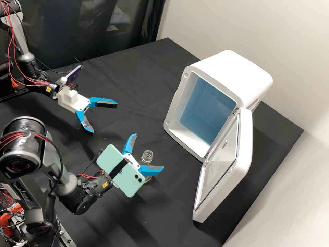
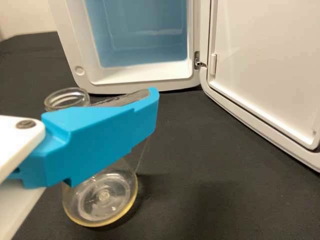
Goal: Take the flask out of the incubator
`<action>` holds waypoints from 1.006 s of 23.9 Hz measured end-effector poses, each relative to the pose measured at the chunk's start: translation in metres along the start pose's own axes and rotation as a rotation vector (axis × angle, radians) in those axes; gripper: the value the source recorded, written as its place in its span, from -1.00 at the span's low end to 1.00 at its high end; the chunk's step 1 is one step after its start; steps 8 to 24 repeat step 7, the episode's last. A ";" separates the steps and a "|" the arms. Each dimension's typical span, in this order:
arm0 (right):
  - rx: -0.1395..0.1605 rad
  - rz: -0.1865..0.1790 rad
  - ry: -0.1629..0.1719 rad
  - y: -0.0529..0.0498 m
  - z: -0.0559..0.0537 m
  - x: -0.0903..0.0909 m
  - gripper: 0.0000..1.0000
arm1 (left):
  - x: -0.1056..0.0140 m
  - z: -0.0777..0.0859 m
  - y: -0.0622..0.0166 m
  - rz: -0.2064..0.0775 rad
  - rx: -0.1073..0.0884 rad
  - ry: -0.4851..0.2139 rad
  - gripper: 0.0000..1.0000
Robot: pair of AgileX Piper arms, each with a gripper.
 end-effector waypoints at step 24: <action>0.013 0.001 0.008 0.001 -0.001 -0.001 1.00 | 0.000 0.004 -0.0035 -0.013 0.002 -0.015 1.00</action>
